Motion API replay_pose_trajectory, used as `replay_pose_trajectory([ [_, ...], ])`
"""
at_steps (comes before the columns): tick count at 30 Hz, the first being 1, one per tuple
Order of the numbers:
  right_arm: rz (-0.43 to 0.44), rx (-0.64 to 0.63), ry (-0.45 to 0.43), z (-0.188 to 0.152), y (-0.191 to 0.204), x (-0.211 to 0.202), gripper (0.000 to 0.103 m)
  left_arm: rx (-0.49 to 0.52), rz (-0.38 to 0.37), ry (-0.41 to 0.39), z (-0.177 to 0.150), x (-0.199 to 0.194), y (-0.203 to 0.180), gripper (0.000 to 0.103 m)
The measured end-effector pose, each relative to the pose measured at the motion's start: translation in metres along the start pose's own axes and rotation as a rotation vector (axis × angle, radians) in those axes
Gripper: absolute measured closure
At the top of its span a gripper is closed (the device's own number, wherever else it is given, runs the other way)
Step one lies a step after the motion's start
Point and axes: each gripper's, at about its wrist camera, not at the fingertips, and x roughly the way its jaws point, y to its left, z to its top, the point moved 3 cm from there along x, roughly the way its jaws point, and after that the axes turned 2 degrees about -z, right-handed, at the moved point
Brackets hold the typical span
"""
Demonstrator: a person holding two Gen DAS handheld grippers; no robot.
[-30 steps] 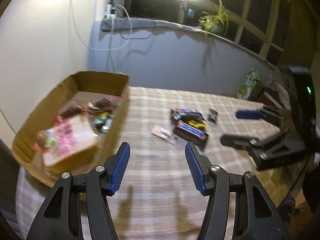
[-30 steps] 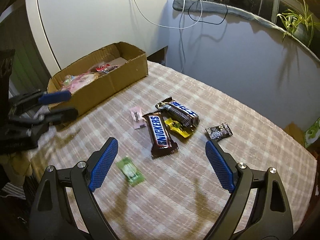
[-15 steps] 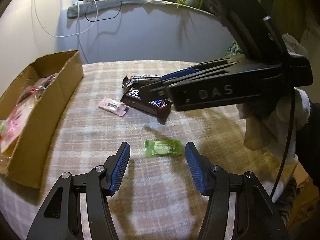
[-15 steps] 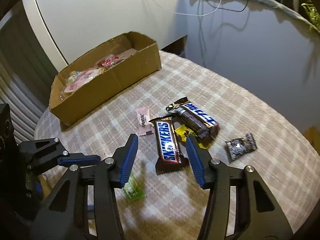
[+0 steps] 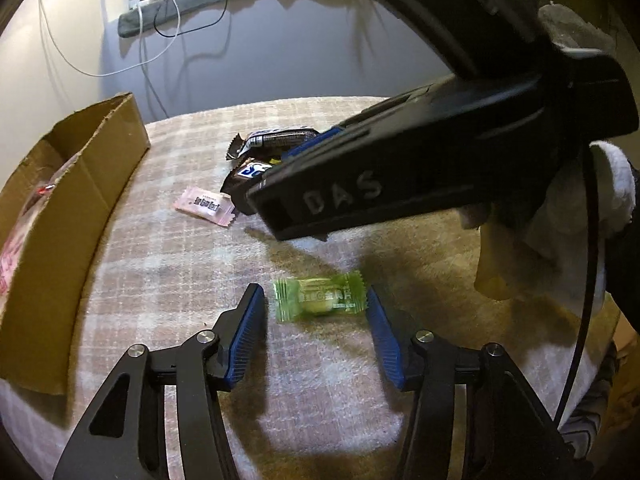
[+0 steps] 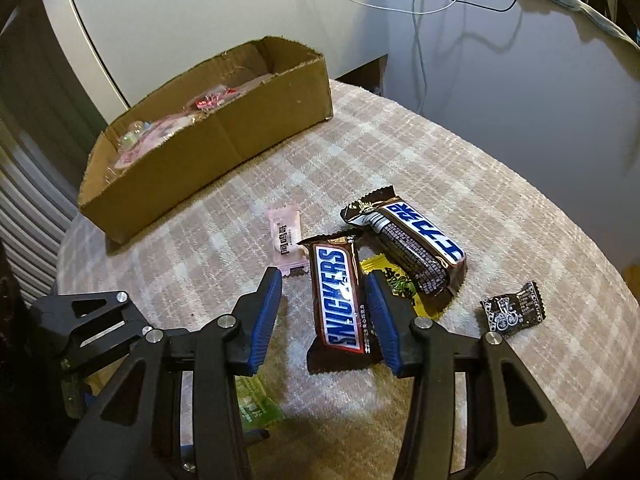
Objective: Organize snacks
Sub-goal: 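Grasp the light green candy with the left gripper while the right gripper grasps the Snickers bar, then carry the green candy into the box with the left gripper while the right gripper carries the Snickers bar there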
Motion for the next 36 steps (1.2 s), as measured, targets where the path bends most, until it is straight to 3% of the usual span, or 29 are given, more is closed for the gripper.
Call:
replay_pose_trajectory([
  [6, -0.032, -0.028, 0.016, 0.001, 0.003, 0.012, 0.057, 0.001, 0.021, -0.007, 0.002, 0.002, 0.001, 0.064],
  [9, -0.068, -0.042, 0.016, 0.002, 0.004, 0.014, 0.073, -0.003, 0.028, -0.012, 0.002, 0.002, 0.003, 0.072],
  [12, -0.065, -0.039, 0.016, 0.001, 0.003, 0.012, 0.073, 0.003, 0.026, -0.015, 0.001, 0.001, 0.002, 0.077],
  [13, -0.067, -0.040, 0.016, 0.000, 0.003, 0.011, 0.074, 0.004, 0.025, -0.015, 0.001, 0.001, 0.002, 0.082],
  [14, -0.068, -0.039, 0.016, -0.001, 0.003, 0.010, 0.074, 0.003, 0.026, -0.016, 0.000, 0.000, 0.002, 0.095],
  [15, -0.067, -0.036, 0.014, -0.001, 0.003, 0.010, 0.074, -0.003, 0.029, -0.017, -0.001, -0.001, 0.004, 0.096],
  [36, -0.046, 0.044, -0.072, -0.012, -0.001, -0.027, 0.074, -0.083, -0.027, -0.067, -0.003, -0.026, 0.015, 0.100],
])
